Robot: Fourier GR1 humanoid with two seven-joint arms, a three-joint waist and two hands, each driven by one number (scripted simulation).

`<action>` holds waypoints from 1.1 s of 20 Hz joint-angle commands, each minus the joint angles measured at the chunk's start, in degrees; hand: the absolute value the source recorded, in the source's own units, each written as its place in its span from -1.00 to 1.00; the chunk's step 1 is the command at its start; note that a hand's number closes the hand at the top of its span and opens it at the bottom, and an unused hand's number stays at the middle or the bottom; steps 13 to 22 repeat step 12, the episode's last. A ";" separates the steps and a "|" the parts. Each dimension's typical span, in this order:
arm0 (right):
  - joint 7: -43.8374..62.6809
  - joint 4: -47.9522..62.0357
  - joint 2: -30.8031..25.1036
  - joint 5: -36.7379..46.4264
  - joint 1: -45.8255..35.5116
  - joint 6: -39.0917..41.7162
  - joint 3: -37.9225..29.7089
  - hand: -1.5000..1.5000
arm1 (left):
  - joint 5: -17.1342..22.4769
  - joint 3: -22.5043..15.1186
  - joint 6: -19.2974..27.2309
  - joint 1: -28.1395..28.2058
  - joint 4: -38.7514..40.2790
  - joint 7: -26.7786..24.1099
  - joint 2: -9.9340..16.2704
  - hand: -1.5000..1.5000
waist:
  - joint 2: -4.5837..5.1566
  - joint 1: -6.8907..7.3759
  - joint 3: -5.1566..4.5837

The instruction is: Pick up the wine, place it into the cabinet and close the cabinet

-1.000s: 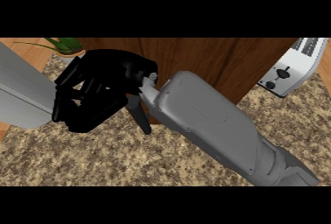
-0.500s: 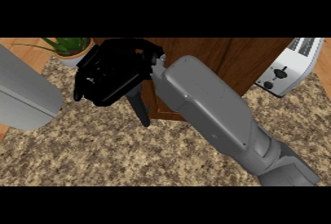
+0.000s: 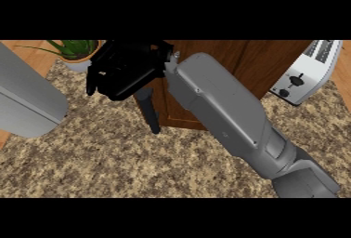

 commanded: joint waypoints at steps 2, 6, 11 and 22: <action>-5.84 6.27 -4.08 3.36 -1.31 -4.99 -4.52 1.00 | -0.87 -0.41 -0.72 -2.07 -0.13 -0.35 -1.95 -1.00 | 1.89 -1.34 0.64; -9.33 5.27 -9.38 5.34 -0.82 -7.96 -6.44 1.00 | -0.43 0.48 -0.29 -1.19 -0.52 0.65 -1.47 -1.00 | 2.03 -1.55 0.70; -10.95 5.57 -8.21 6.82 0.86 -9.01 -5.63 1.00 | -2.23 -0.20 -0.76 -1.69 -0.81 1.58 -1.71 -1.00 | 2.24 -1.67 0.61; -10.74 4.88 -9.53 6.07 0.33 -8.07 -6.52 1.00 | -2.78 0.53 -0.98 -2.09 -1.40 1.22 -1.30 -1.00 | 1.91 -1.77 0.69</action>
